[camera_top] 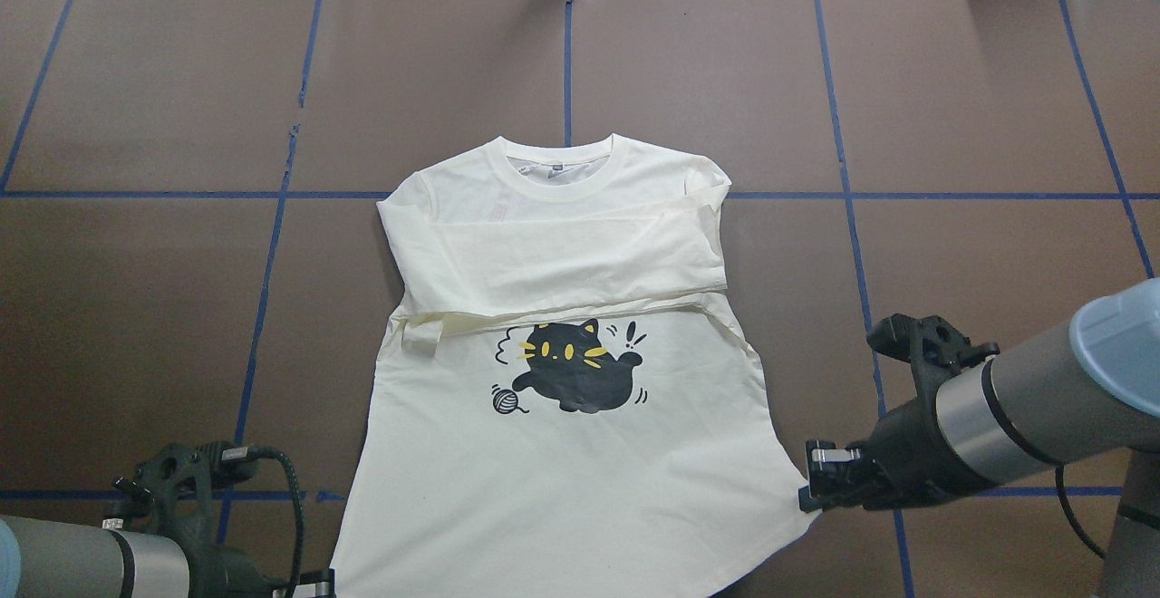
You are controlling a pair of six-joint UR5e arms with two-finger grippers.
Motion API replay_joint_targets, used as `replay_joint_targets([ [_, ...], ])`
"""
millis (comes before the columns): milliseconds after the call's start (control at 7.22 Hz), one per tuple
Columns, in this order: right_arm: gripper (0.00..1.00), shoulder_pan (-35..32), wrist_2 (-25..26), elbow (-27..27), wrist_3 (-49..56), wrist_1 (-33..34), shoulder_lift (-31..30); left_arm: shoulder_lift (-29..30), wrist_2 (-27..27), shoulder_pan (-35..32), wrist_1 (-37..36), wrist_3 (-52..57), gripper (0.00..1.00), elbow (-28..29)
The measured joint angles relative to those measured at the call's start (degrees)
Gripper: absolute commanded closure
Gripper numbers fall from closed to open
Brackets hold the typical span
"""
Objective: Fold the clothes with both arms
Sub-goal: 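Lift the hem with both grippers and fold it toward the collar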
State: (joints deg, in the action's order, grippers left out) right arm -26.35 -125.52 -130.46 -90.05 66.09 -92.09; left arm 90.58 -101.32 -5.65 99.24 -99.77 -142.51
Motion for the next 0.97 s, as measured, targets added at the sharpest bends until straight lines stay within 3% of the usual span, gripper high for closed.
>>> replay_joint_targets([
  [416,1.0,-13.1,-2.2,11.7,4.5,-15.4,1.6,2.3,-3.4,-11.5,-0.4,5.2,1.0,2.3],
  [970,1.0,-23.0,-2.3,31.1,6.5,-19.0,17.6,19.1,-9.0,-32.2,-7.5,14.5,1.0,19.3],
])
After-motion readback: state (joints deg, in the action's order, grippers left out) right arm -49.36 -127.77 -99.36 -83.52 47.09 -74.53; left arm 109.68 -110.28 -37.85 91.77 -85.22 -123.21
